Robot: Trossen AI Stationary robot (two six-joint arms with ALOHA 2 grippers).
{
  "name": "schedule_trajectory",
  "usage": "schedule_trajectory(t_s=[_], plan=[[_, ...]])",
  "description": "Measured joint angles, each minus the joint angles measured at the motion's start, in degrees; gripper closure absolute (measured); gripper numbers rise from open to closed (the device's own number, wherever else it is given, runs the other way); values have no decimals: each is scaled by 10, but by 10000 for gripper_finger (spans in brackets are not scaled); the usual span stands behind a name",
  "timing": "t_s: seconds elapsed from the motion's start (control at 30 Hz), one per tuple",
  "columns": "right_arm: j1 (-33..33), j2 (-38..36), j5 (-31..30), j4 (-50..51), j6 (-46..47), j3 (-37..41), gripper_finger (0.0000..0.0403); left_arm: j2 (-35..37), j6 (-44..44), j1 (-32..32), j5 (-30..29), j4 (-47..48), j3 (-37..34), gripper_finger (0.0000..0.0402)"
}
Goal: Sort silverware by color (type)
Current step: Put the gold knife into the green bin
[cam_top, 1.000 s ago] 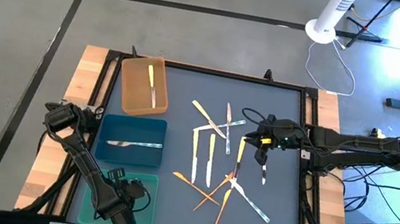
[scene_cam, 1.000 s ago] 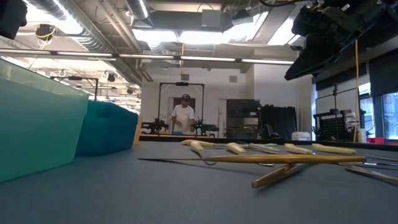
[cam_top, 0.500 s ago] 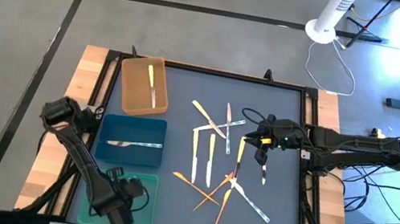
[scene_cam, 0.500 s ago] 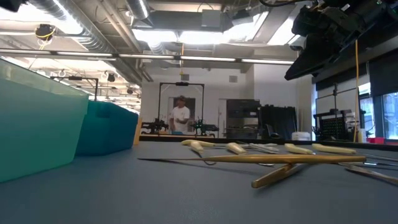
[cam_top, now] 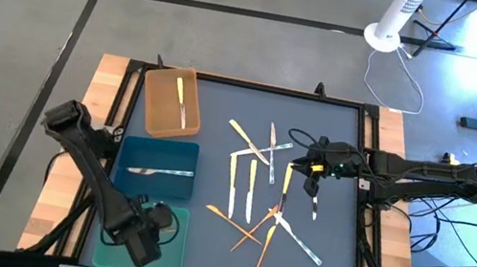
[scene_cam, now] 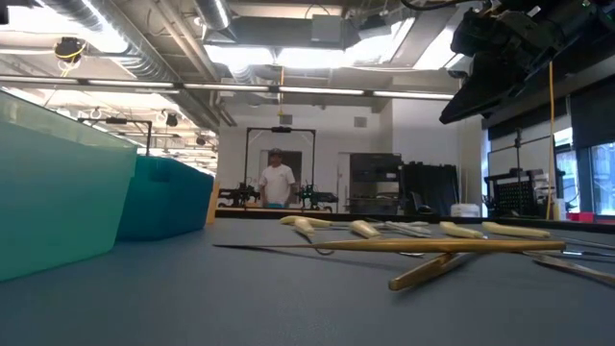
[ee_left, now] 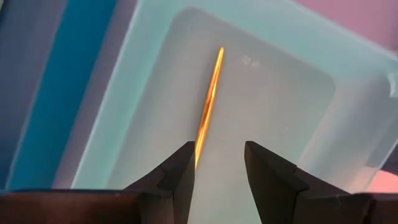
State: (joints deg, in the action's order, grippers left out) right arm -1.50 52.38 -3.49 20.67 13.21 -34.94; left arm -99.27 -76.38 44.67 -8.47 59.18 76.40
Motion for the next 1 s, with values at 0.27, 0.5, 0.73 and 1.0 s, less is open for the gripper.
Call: schedule_trajectory(t_s=[0.27,0.5,0.73,1.0], plan=[[0,0,0,0,0,0,331,18,35,-24,-19,-2,0,269],[0,0,0,0,0,0,331,18,96,-59,-41,-2,0,269],[0,0,0,0,0,0,331,18,206,-108,-42,-39,0,269],[0,0,0,0,0,0,331,18,332,-162,-42,-105,0,269]])
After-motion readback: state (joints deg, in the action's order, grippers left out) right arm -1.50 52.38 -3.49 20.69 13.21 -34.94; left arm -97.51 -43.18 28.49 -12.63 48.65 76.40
